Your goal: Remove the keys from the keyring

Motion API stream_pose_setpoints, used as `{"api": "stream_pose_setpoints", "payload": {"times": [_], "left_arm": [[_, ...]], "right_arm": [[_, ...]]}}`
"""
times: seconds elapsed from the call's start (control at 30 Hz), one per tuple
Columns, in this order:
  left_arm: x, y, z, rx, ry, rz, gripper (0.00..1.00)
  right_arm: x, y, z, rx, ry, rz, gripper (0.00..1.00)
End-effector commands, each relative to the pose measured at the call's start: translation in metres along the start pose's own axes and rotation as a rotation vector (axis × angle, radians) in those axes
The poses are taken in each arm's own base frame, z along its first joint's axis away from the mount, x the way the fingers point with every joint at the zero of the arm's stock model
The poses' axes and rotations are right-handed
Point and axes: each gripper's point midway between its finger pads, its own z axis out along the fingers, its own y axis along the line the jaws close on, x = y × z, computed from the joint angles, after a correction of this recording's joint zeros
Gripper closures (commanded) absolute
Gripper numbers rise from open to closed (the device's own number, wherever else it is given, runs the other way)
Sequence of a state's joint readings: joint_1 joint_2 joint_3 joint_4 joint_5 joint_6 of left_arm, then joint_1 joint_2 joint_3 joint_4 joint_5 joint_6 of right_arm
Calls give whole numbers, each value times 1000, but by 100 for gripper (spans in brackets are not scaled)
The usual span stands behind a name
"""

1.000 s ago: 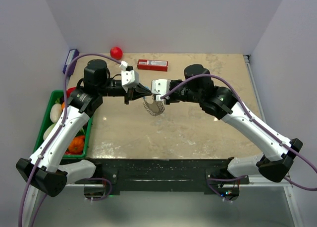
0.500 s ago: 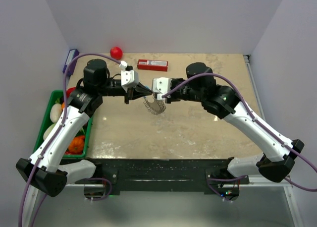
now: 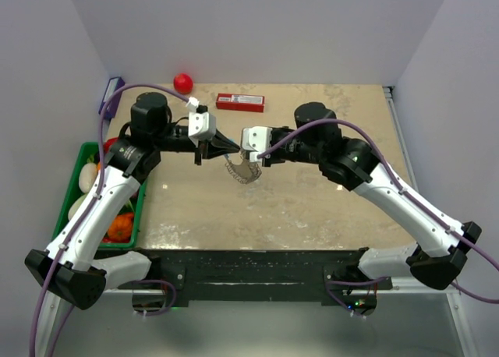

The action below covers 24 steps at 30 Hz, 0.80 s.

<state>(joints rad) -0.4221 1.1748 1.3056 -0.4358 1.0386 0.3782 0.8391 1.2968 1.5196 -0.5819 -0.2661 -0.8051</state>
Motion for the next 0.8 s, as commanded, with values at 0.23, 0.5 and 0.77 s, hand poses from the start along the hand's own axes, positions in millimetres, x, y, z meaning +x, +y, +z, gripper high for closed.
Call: {"api": "stream_pose_setpoints", "payload": {"times": [0.23, 0.5, 0.77], "left_arm": [[-25, -19, -5, 114, -85, 65, 100], [-29, -34, -6, 205, -115, 65, 100], [-31, -34, -10, 207, -121, 62, 100]], "right_arm": [[-28, -16, -14, 33, -81, -3, 100], [-28, -10, -14, 5, -86, -7, 91], [-28, -8, -20, 0, -82, -17, 69]]}}
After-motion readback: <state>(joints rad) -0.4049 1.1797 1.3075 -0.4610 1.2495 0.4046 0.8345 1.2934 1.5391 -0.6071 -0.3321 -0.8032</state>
